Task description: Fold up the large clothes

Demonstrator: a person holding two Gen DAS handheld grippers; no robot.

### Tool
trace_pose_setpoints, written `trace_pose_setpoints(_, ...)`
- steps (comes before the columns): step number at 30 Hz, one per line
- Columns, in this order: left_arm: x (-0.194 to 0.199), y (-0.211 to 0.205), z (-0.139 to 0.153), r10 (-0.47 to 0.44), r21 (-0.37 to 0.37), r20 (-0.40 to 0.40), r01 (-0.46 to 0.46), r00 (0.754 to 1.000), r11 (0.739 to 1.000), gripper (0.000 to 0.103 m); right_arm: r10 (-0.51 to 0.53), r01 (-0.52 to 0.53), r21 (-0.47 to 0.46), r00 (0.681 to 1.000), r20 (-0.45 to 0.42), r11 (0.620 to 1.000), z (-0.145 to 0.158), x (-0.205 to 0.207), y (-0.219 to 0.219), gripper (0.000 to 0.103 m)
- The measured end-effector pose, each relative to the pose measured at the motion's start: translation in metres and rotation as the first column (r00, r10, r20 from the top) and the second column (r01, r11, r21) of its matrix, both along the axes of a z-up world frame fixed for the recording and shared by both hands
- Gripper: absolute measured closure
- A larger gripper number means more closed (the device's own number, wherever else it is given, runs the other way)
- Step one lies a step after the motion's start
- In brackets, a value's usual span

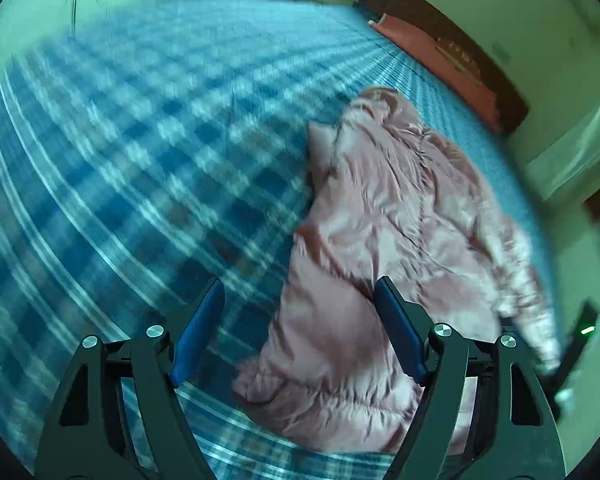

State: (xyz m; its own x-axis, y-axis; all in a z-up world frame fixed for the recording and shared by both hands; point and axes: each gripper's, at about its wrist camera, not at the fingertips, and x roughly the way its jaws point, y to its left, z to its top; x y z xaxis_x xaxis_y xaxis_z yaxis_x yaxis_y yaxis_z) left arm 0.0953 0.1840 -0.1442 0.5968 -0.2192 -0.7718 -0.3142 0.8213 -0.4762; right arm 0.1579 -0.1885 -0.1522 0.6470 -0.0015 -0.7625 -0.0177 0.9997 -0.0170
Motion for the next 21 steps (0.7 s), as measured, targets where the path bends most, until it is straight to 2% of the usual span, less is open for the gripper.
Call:
trace_pose_setpoints(2,0.0,0.004,-0.008,0.018,-0.078,0.001,-0.018,1.0,0.997,0.026,0.0,0.0,-0.001,1.0,0.0,1.0,0.0,0.0,0.0,0.047)
trace_pose_setpoints(6,0.012,0.0,-0.009,-0.015,-0.13,0.047,0.021,0.999,0.991,0.026,0.002,-0.002,0.002,1.0,0.001,1.0,0.0,0.0,0.0,0.047)
trace_pose_setpoints(9,0.025,-0.002,-0.019,-0.064,-0.247,0.041,0.072,0.997,0.966,0.026,0.002,-0.002,0.001,1.0,0.001,1.0,-0.001,0.0,0.0,0.047)
trace_pose_setpoints(17,0.054,-0.007,-0.021,-0.106,-0.233,0.039,0.112,0.994,0.966,0.026,0.0,0.0,-0.005,1.0,0.004,1.0,0.0,0.0,0.001,0.047)
trace_pose_setpoints(21,0.046,-0.012,-0.02,-0.119,-0.255,0.062,0.13,0.991,0.958,0.036,0.0,0.0,-0.004,1.0,0.004,1.0,0.0,0.001,0.002,0.047)
